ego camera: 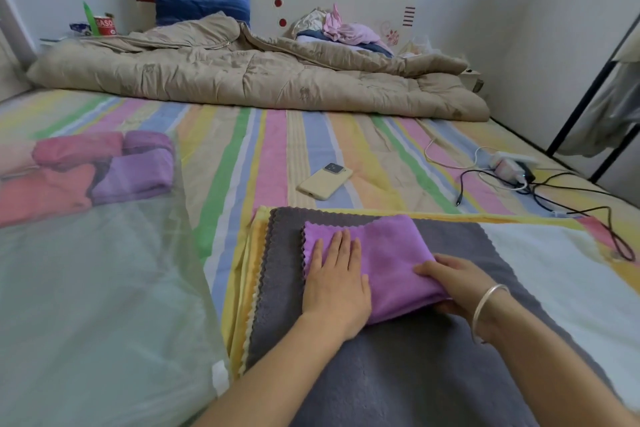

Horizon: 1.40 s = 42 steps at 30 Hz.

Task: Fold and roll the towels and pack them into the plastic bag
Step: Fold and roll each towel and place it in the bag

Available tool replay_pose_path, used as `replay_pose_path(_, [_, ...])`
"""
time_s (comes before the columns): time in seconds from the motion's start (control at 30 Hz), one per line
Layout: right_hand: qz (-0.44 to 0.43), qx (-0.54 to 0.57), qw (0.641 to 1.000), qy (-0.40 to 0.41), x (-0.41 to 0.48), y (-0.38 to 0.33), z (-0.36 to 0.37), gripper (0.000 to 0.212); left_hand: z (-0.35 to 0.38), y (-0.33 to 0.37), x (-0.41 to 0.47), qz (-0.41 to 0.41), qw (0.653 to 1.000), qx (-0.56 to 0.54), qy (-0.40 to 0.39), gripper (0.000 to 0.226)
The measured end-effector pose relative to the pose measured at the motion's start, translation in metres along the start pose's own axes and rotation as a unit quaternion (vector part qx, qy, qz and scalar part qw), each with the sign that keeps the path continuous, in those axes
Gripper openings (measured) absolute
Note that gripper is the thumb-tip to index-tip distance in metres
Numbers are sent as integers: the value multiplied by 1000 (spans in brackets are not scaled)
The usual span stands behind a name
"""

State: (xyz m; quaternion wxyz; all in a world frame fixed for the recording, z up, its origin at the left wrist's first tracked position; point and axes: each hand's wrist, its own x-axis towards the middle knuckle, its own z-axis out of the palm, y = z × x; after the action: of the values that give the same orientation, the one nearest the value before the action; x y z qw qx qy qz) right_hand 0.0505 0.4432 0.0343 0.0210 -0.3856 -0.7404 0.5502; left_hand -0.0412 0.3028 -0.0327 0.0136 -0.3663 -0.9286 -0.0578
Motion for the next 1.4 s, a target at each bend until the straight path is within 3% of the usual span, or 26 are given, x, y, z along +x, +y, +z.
replay_pose_path(0.07, [-44,0,999,3,-6,-7,9,9,4,-3,2,18,1000,-11,-1,67])
replay_pose_path(0.13, [-111,-43,993,9,-12,-19,23,6,0,-8,0,14,984,-173,37,79])
replay_pose_path(0.2, [-178,-126,976,17,-17,-29,43,10,-15,-16,-2,-74,897,-419,120,54])
replay_pose_path(0.27, [-200,-246,948,26,-23,-36,67,13,-24,-33,-2,-176,826,-498,198,40])
replay_pose_path(0.33, [-206,-358,910,26,-29,-38,90,17,-26,-51,-1,-226,798,-537,152,32])
replay_pose_path(0.43, [-228,-458,859,21,-38,-35,113,31,-22,-69,-2,-249,791,-558,30,34])
replay_pose_path(0.53, [-246,-474,845,15,-40,-31,122,48,-31,-74,-6,-249,776,-579,-3,30])
replay_pose_path(0.63, [-267,-345,899,-37,-37,-30,114,40,-31,-75,-5,-231,817,-528,25,23])
replay_pose_path(0.73, [-243,-230,941,56,-20,-28,94,33,-20,-78,-1,-231,829,-509,39,15])
replay_pose_path(0.8, [-181,-210,957,85,-3,-25,83,46,-17,-81,0,-224,836,-500,35,10])
replay_pose_path(0.9, [-58,-129,990,-7,17,-23,85,69,-18,-82,0,-210,847,-487,23,14])
replay_pose_path(1.0, [-22,-40,998,-41,20,-25,90,60,-22,-81,-3,-225,870,-435,60,40])
replay_pose_path(1.03, [-9,3,999,-52,16,-27,91,52,-24,-82,-5,-231,864,-444,57,48])
replay_pose_path(1.07, [9,51,996,-70,8,-30,92,43,-30,-85,-8,-240,835,-493,31,55])
replay_pose_path(1.13, [40,153,980,-122,-16,-36,93,27,-45,-94,-18,-254,714,-650,-59,67])
replay_pose_path(1.17, [43,197,967,-154,-31,-39,96,19,-53,-102,-27,-252,663,-699,-94,61])
replay_pose_path(1.2, [37,229,955,-185,-47,-41,100,15,-64,-110,-39,-239,639,-720,-126,48])
replay_pose_path(1.3, [12,265,930,-255,-90,-43,123,22,-86,-140,-83,-199,630,-725,-196,20])
replay_pose_path(1.4, [-2,278,926,-254,-124,-44,163,29,-97,-171,-127,-189,641,-723,-178,14])
